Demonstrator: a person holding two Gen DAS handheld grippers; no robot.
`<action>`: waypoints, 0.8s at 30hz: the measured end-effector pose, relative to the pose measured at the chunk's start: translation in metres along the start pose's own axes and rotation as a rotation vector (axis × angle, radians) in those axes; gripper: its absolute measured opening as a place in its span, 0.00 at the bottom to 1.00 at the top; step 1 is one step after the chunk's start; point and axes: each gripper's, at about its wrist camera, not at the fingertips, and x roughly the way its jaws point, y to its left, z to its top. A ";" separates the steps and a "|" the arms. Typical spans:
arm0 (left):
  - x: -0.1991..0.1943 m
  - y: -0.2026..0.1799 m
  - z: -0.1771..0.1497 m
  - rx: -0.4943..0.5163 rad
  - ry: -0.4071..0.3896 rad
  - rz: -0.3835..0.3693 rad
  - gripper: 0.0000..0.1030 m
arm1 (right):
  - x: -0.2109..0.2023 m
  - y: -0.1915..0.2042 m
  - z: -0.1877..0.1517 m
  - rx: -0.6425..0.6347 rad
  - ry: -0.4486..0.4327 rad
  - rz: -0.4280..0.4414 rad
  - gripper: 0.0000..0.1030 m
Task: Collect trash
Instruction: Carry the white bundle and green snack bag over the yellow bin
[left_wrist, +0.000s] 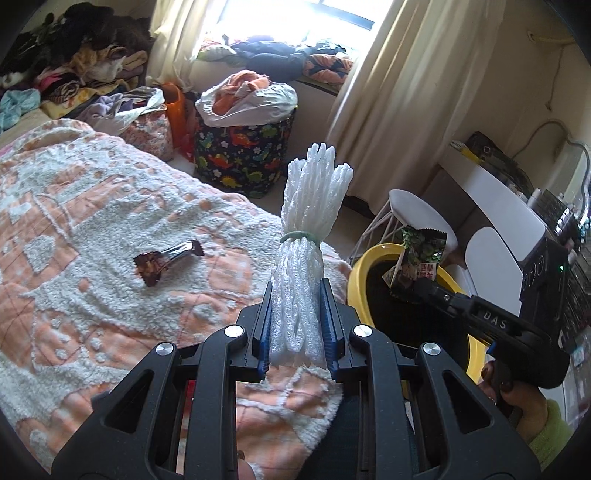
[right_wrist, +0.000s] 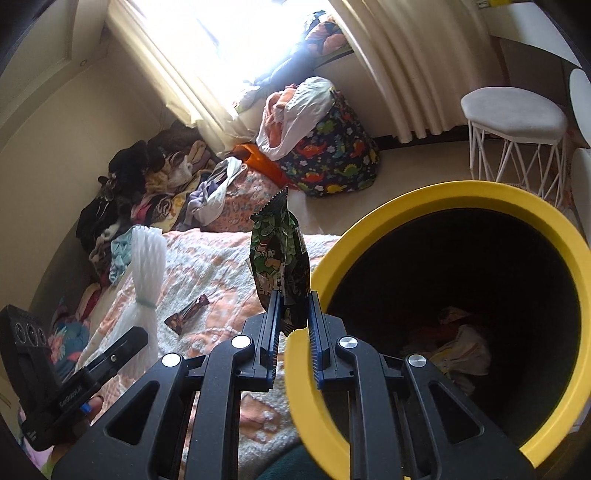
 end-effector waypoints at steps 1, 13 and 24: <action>0.000 -0.003 -0.001 0.006 0.001 -0.004 0.16 | -0.001 -0.003 0.001 0.004 -0.004 -0.006 0.14; 0.011 -0.040 -0.008 0.100 0.032 -0.044 0.16 | -0.025 -0.045 0.013 0.080 -0.060 -0.074 0.14; 0.026 -0.070 -0.022 0.168 0.079 -0.078 0.16 | -0.032 -0.082 0.014 0.174 -0.039 -0.127 0.14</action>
